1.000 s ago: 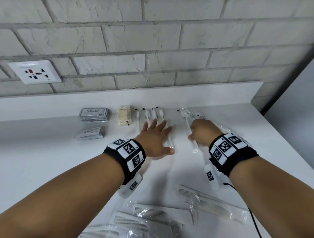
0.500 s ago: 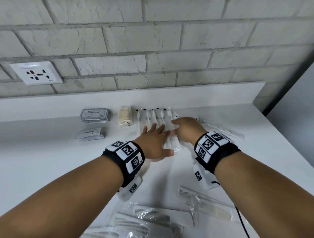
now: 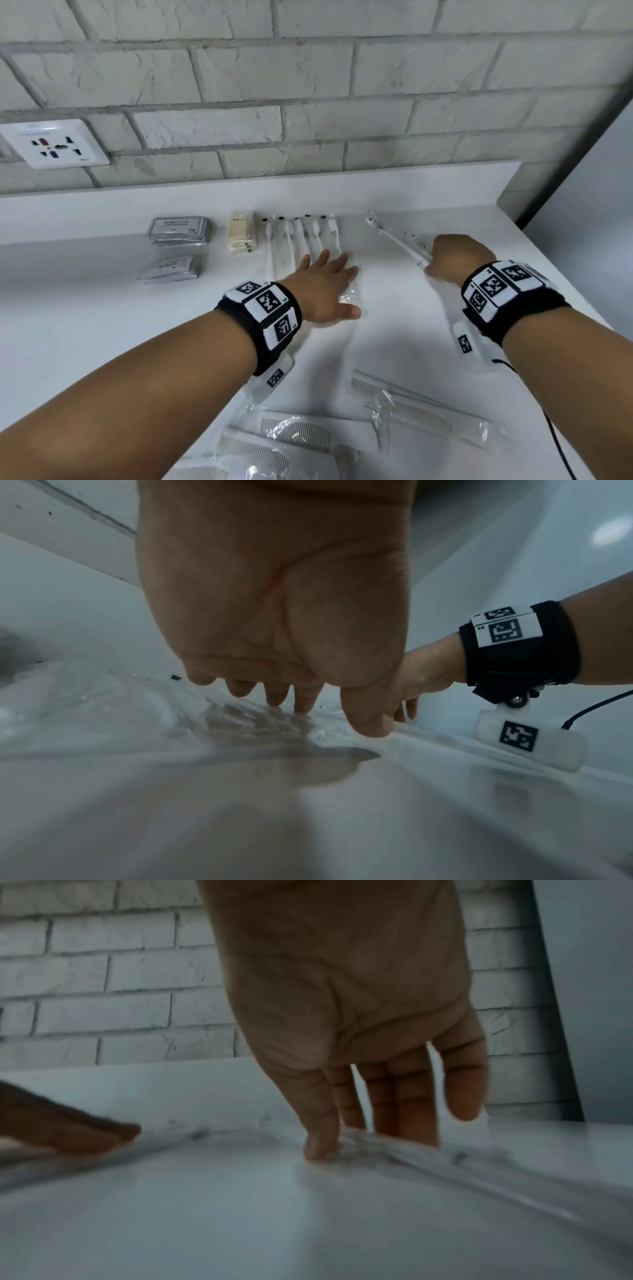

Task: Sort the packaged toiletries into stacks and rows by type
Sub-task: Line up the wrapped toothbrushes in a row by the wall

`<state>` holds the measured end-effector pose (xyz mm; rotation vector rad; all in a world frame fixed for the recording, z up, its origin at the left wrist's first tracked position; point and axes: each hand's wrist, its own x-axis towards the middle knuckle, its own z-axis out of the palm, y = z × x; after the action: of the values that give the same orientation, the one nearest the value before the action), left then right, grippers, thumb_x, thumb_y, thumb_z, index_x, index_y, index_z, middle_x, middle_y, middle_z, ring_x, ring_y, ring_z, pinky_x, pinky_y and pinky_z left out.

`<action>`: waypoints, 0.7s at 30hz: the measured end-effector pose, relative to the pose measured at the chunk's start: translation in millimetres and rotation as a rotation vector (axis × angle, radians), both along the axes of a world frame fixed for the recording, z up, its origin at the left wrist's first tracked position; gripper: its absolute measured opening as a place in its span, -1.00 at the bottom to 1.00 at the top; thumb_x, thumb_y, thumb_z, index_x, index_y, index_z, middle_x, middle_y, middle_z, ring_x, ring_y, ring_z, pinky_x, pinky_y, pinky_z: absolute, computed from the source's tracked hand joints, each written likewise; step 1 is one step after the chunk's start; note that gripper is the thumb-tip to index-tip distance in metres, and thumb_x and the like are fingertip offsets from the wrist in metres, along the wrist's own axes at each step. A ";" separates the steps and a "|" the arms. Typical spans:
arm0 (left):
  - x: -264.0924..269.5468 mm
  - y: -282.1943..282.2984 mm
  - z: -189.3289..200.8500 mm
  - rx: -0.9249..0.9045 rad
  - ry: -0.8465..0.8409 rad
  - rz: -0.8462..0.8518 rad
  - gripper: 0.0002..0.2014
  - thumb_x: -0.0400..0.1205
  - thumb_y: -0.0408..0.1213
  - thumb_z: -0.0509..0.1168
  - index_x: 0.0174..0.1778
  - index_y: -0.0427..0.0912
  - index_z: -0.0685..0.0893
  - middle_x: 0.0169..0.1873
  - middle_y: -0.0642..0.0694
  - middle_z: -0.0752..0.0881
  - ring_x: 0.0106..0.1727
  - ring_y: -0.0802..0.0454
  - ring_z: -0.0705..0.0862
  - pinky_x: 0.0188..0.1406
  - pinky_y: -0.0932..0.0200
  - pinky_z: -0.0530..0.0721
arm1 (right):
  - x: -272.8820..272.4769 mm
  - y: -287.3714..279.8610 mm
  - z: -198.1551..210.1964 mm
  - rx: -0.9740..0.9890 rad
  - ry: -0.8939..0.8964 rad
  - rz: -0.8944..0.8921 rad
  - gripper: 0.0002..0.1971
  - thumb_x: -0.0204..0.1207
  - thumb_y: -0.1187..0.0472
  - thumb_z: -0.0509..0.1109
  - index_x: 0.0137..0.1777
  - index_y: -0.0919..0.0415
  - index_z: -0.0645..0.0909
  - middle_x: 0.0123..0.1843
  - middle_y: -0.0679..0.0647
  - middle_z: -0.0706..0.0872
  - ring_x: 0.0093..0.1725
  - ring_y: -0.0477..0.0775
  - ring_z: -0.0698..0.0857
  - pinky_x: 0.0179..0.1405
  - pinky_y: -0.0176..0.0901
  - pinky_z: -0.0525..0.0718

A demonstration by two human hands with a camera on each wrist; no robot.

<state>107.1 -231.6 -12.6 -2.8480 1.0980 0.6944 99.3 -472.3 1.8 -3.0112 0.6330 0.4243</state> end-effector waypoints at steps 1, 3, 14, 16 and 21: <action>0.2 0.0 -0.2 0.001 0.002 0.002 -0.16 0.61 0.30 0.09 0.70 0.03 -0.13 0.68 -0.04 -0.23 0.67 -0.17 -0.30 0.63 -0.23 -0.22 | -0.6 -0.4 1.5 -0.021 -0.026 -0.011 -0.60 0.40 0.01 0.44 0.16 0.22 0.59 -0.05 0.11 0.61 0.01 0.21 0.66 0.01 -0.03 0.66; 0.7 0.0 -1.6 -0.003 0.009 0.007 -0.15 0.61 0.30 0.11 0.70 0.03 -0.13 0.68 -0.03 -0.24 0.67 -0.16 -0.30 0.63 -0.23 -0.21 | -0.7 3.0 3.6 -0.095 -0.157 0.067 -0.55 0.41 -0.05 0.44 0.22 0.16 0.56 0.08 0.16 0.59 0.12 0.26 0.62 0.07 0.01 0.62; 0.9 2.8 -4.8 -0.020 0.028 0.029 -0.15 0.60 0.31 0.10 0.70 0.05 -0.14 0.68 0.00 -0.24 0.67 -0.14 -0.31 0.63 -0.19 -0.21 | 16.4 33.2 4.1 0.100 -0.004 0.016 -0.80 0.50 0.19 0.42 -0.03 0.27 0.49 0.04 0.23 0.70 0.05 0.25 0.69 -0.07 -0.11 0.57; 0.2 2.7 -5.4 -0.027 0.029 0.028 -0.15 0.60 0.31 0.10 0.70 0.05 -0.13 0.68 0.00 -0.24 0.67 -0.14 -0.32 0.63 -0.19 -0.22 | 17.0 35.9 9.7 0.154 0.034 -0.040 -0.79 0.53 0.19 0.34 -0.01 0.38 0.56 -0.10 0.22 0.64 -0.04 0.25 0.65 -0.02 -0.08 0.58; 0.4 4.2 -3.7 -0.035 0.040 0.029 -0.15 0.61 0.30 0.10 0.70 0.04 -0.14 0.68 0.00 -0.26 0.67 -0.13 -0.33 0.63 -0.17 -0.23 | 21.9 44.6 10.3 0.198 -0.155 -0.035 -0.82 0.58 0.25 0.20 0.01 0.39 0.49 0.06 0.28 0.62 0.13 0.33 0.62 0.06 -0.01 0.55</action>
<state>107.6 -227.4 -16.3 -2.8972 1.0872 0.7440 121.2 -427.7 12.1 -2.8065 0.5920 0.2337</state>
